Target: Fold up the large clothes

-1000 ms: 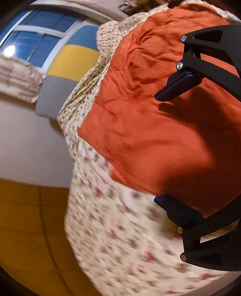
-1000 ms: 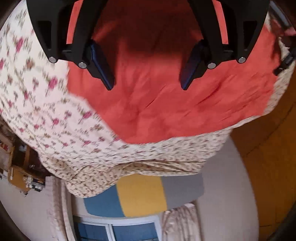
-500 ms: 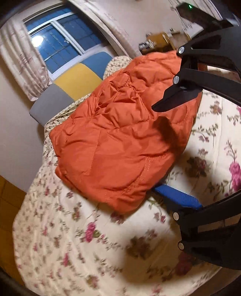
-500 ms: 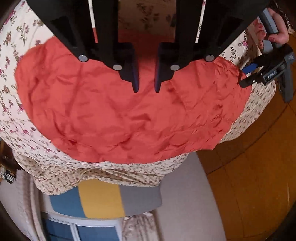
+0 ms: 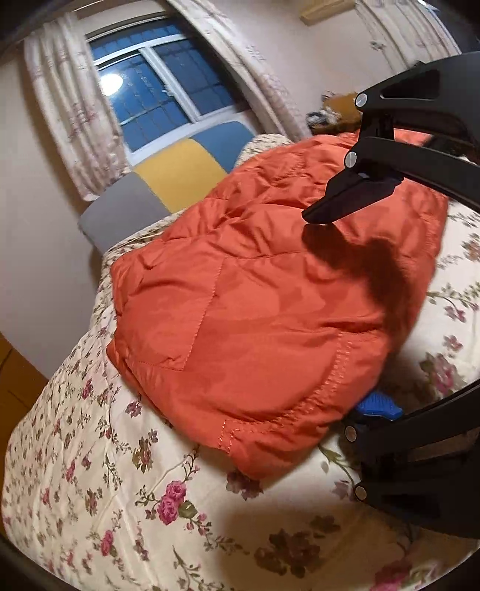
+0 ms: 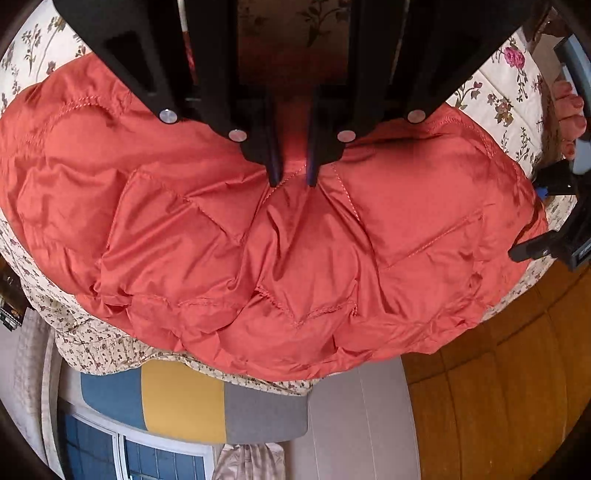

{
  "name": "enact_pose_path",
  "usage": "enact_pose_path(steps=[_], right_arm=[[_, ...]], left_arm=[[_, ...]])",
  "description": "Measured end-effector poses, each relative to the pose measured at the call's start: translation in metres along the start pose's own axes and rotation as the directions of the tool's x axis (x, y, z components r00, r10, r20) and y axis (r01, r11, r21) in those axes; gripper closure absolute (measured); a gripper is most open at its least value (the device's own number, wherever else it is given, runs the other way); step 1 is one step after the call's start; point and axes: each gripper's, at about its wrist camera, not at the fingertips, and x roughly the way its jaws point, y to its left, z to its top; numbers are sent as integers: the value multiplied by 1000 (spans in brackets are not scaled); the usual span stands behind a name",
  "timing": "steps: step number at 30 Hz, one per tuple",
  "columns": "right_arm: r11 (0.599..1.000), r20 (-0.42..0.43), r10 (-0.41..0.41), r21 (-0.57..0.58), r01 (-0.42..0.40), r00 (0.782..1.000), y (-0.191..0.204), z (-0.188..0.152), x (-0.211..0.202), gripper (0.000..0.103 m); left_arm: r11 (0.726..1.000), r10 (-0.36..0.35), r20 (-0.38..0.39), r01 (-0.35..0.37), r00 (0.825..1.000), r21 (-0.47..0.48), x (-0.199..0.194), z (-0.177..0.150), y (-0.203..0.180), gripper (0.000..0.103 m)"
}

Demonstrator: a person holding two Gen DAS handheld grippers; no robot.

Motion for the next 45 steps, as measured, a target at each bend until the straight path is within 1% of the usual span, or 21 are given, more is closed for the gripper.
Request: enact_pose_path(steps=[3, 5, 6, 9, 10, 13, 14, 17, 20, 23, 26, 29, 30, 31, 32, 34, 38, 39, 42, 44, 45], right_arm=[[1000, 5, 14, 13, -14, 1000, -6, 0, -1, 89], [1000, 8, 18, 17, -18, 1000, -6, 1, -1, 89], [1000, 9, 20, 18, -20, 1000, -7, 2, -2, 89], [1000, 10, 16, 15, -16, 1000, -6, 3, -2, 89], [1000, 10, 13, 13, -13, 1000, -5, 3, -2, 89], [1000, 12, 4, 4, -4, 1000, -1, -1, -5, 89], [1000, 12, 5, 6, -5, 1000, -1, -1, -5, 89], [1000, 13, 4, 7, -5, 1000, 3, -2, -6, 89], [1000, 13, 2, 8, -2, 1000, 4, -3, -6, 89], [1000, 11, 1, 13, -1, 1000, 4, -3, -5, 89], [1000, 11, 3, 19, -3, 1000, 3, -3, -4, 89], [999, 12, 16, 28, -16, 1000, 0, -2, -4, 89], [999, 11, 19, 33, -19, 1000, -1, -2, -3, 89], [999, 11, 24, 39, -24, 1000, -3, -2, -3, 89], [999, 11, 28, 45, -29, 1000, -4, -3, -3, 89], [998, 10, 36, 55, -36, 999, -7, -3, -3, 89], [995, 5, 60, 81, -60, 998, -15, -2, -2, 89], [994, 4, 65, 88, -65, 998, -16, -3, -2, 89], [992, 2, 80, 101, -79, 997, -22, -3, -1, 89], [990, -1, 89, 108, -89, 996, -25, -1, -2, 88], [988, -3, 101, 118, -100, 995, -27, -1, -2, 88]], left_arm=[[995, -14, 37, 17, 999, -97, 1, 4, 7, 27], [989, -2, 51, 9, 999, -147, 2, 6, 10, 37], [985, 4, 59, 6, 998, -171, 3, 7, 12, 39], [982, 19, 65, -6, 998, -189, 6, 11, 12, 46], [982, 24, 66, -11, 998, -190, 7, 11, 11, 50], [981, 27, 63, -14, 998, -194, 7, 11, 8, 67], [983, 28, 68, -15, 997, -185, 6, 12, 6, 72], [994, 59, 101, -50, 993, -93, -1, 13, -10, 80], [999, 49, 155, -51, 987, 8, -14, 11, -33, 83], [993, 30, 195, -52, 980, 108, -24, 10, -58, 83], [974, -4, 232, -48, 973, 222, -35, 6, -87, 83], [941, -42, 256, -48, 966, 334, -44, -1, -115, 83], [922, -57, 264, -50, 963, 385, -47, -6, -127, 83], [910, -63, 267, -55, 962, 411, -47, -7, -136, 83], [888, -70, 272, -64, 960, 455, -49, -11, -147, 83], [857, -82, 273, -71, 958, 510, -49, -15, -162, 83], [799, -99, 269, -85, 958, 595, -49, -25, -188, 83], [780, -100, 266, -90, 959, 620, -49, -29, -196, 83], [735, -118, 230, -71, 966, 674, -45, -41, -216, 83], [710, -117, 219, -73, 969, 700, -43, -48, -227, 83], [691, -116, 215, -77, 970, 719, -41, -53, -232, 83]])
